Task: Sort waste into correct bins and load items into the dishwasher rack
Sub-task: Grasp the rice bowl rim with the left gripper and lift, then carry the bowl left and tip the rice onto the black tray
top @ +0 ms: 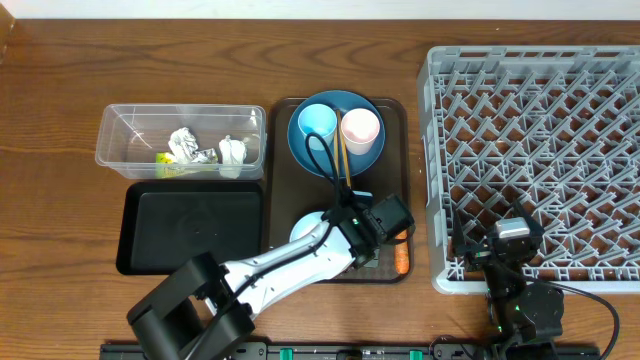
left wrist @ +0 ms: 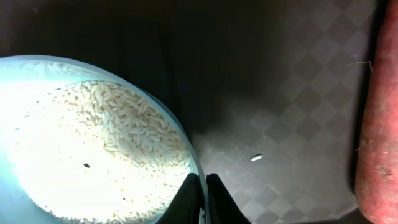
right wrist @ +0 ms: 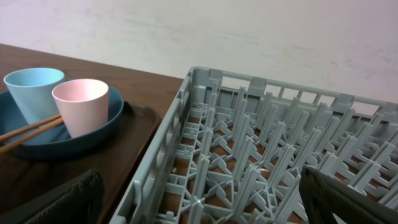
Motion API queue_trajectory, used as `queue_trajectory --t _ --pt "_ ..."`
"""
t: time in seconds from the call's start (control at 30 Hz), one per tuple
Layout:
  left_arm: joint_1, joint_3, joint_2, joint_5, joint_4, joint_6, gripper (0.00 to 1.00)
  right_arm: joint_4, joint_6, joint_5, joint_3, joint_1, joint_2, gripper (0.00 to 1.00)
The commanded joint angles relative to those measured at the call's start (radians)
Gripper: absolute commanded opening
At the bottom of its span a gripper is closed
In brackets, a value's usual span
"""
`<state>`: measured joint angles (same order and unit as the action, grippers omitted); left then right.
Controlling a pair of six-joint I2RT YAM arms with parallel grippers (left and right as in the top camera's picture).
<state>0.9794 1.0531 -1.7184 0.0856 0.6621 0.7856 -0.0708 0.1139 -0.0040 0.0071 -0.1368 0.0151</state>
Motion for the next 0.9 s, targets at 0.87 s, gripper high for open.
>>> queue_trajectory --t 0.87 --pt "-0.371 -0.015 0.478 -0.060 0.213 -0.158 0.06 -0.004 0.007 0.000 -0.002 -0.007 0.000 0.99"
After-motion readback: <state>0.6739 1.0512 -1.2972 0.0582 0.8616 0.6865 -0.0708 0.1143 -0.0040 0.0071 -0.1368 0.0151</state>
